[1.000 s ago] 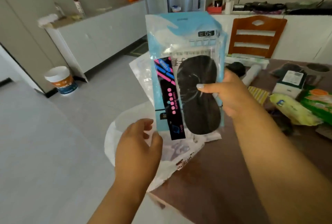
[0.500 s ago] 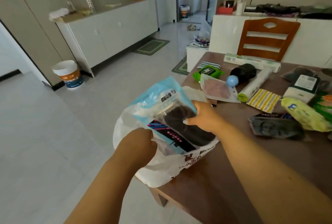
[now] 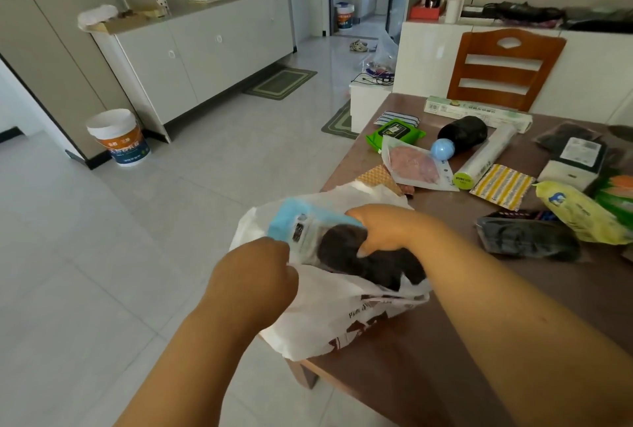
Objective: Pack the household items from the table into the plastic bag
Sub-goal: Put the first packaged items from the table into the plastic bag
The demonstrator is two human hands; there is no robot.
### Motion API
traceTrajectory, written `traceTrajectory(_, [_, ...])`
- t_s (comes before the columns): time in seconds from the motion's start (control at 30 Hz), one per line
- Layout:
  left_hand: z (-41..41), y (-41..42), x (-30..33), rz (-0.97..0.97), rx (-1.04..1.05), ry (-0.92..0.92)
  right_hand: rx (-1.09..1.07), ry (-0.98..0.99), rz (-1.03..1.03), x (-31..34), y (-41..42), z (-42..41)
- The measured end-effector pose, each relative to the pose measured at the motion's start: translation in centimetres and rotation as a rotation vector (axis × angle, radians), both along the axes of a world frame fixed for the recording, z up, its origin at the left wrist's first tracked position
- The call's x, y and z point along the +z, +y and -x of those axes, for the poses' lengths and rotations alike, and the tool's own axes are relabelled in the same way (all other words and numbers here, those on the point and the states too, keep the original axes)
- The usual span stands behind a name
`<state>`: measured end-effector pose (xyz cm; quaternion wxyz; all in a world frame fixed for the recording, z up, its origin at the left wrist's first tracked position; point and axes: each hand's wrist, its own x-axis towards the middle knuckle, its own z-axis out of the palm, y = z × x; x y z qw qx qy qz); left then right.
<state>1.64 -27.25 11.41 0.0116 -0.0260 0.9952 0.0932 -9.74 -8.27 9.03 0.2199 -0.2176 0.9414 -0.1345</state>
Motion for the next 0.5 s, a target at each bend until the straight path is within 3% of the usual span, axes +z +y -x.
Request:
traceTrajectory(0.07, [-0.2, 0.2, 0.2, -0.056, 0.007, 0.052, 0.017, 0.050, 0.007, -0.7, -1.2, -0.2])
traceTrajectory(0.27, [-0.2, -0.2, -1.0, -0.091, -0.035, 0.191, -0.354, 0.598, 0.600, -0.8, 0.0, -2.3])
traceTrajectory(0.37, [0.0, 0.0, -0.9, -0.111, -0.065, 0.211, -0.711, 0.529, 0.750, -1.5, 2.6, -1.2])
traceTrajectory(0.5, [0.9, 0.6, -0.3, -0.108, -0.108, 0.224, -1.077, 0.256, 0.754, -4.6, 7.5, 1.8])
